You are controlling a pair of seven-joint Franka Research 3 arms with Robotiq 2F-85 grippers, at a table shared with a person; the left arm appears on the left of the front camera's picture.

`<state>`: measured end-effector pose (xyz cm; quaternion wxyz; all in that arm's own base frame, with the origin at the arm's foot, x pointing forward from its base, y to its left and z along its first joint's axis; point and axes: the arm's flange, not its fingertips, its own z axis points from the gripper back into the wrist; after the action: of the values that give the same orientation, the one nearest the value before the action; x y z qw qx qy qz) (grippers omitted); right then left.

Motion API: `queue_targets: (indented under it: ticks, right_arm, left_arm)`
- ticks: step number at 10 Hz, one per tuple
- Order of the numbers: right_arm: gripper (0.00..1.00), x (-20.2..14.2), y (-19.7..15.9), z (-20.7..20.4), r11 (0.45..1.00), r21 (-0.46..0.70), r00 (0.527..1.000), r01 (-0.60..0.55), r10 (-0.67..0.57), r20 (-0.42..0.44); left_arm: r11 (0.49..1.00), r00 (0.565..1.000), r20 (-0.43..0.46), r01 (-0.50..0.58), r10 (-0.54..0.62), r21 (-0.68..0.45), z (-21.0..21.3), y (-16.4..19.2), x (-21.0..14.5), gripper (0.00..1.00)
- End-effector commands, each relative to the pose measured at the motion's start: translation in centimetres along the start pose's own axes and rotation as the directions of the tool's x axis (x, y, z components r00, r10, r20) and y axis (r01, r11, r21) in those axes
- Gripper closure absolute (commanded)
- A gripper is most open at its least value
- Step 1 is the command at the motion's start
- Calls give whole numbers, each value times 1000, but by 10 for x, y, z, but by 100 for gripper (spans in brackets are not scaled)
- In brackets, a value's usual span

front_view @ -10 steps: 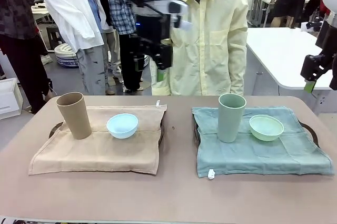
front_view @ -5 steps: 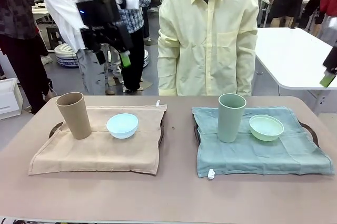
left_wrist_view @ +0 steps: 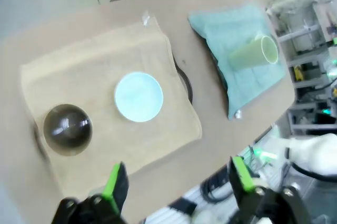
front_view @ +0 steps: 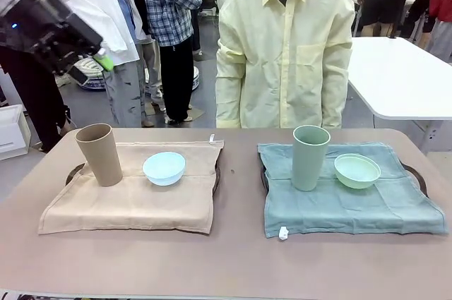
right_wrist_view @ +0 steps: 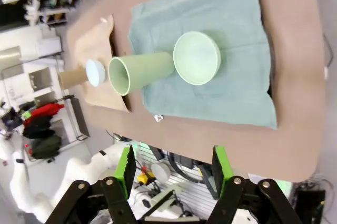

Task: Set up a tray with a mat and arrange the tableware.
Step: Place the Picnic Bowl and Reusable plastic cup back onto the Handle tray in front of the human's position.

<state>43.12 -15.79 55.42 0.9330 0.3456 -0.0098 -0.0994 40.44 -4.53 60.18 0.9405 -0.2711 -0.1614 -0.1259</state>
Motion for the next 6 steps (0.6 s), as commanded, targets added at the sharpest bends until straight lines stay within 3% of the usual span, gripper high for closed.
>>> queue_targets:
  ticks: [1,3,6]
  right_arm:
    - [24,12,-11,-10,996,58,997,71,-69,-35]
    - [24,15,-44,-8,984,88,987,155,-152,-44]
    - [24,-6,-83,6,977,143,987,158,-156,-28]
  left_arm:
    - [993,992,118,-28,41,-116,-8,31,-28,0]
    - [968,974,146,-141,174,-207,20,54,-58,0]
    - [918,934,78,-323,349,-230,58,90,-95,0]
